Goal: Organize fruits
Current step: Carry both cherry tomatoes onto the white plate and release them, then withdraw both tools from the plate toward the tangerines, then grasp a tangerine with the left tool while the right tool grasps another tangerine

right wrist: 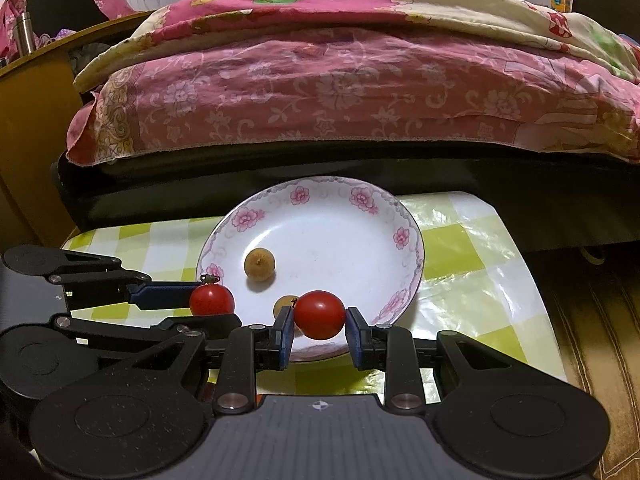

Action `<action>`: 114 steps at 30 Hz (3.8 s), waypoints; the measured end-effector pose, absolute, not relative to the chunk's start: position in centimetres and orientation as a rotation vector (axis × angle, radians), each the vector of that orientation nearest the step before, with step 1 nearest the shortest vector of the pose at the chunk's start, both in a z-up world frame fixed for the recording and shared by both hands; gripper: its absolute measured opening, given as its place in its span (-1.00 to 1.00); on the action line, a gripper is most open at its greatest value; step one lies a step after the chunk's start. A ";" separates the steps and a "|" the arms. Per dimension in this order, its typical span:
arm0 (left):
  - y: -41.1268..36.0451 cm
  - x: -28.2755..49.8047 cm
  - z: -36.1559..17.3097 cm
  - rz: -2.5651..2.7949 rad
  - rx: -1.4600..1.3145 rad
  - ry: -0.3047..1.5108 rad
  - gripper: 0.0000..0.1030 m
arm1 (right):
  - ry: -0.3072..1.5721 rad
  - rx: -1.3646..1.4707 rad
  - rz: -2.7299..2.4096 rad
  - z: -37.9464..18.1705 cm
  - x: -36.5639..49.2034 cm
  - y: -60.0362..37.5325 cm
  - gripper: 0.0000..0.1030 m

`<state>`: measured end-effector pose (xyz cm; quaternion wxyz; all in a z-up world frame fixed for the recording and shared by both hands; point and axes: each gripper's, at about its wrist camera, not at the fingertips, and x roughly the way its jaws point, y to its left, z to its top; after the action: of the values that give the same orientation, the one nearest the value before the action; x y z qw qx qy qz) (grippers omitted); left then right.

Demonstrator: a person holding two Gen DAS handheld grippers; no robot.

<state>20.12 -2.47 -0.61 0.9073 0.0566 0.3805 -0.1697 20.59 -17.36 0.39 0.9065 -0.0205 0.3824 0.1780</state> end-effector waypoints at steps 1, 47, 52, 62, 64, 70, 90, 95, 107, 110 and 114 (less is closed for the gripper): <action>-2.4 20.1 -0.6 -0.350 0.115 0.783 -0.22 | 0.790 -0.045 0.366 0.3 20.5 -17.3 -0.51; 1.1 12.5 -0.3 -0.454 0.150 0.909 -0.09 | 0.893 -0.028 0.450 0.7 13.7 -16.6 -0.45; 1.0 12.2 -0.6 -0.441 0.157 0.933 -0.09 | 0.939 -0.058 0.467 -0.6 12.8 -16.1 -0.45; 0.8 12.8 -1.6 -0.343 0.201 0.974 -0.06 | 0.960 -0.057 0.476 -1.3 13.2 -15.5 -0.39; 0.8 12.8 -1.7 -0.335 0.209 0.978 -0.05 | 0.964 -0.059 0.480 -1.5 13.2 -15.3 -0.38; 0.9 12.8 -1.8 -0.317 0.231 0.969 0.01 | 0.976 -0.064 0.500 -1.7 13.2 -14.8 -0.38; 0.9 12.7 -2.1 -0.298 0.296 0.949 0.02 | 1.041 -0.069 0.565 -3.0 13.4 -12.6 -0.54; 0.8 12.8 -2.1 -0.300 0.303 0.946 0.02 | 1.040 -0.079 0.563 -2.9 13.3 -12.5 -0.55; -0.1 13.7 -2.3 -0.362 0.335 0.906 0.01 | 1.030 -0.062 0.517 -2.4 13.6 -14.5 -0.55; -0.6 14.5 -2.4 -0.376 0.346 0.887 0.01 | 1.028 -0.050 0.515 -2.3 13.7 -14.9 -0.55; -0.9 15.5 -2.8 -0.391 0.350 0.871 0.00 | 1.027 -0.032 0.510 -2.2 13.7 -15.5 -0.55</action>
<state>15.55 -0.87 -2.78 0.8734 0.1676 0.4172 -0.1872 13.73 -15.50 -2.25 0.8400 -0.0150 0.4858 0.2413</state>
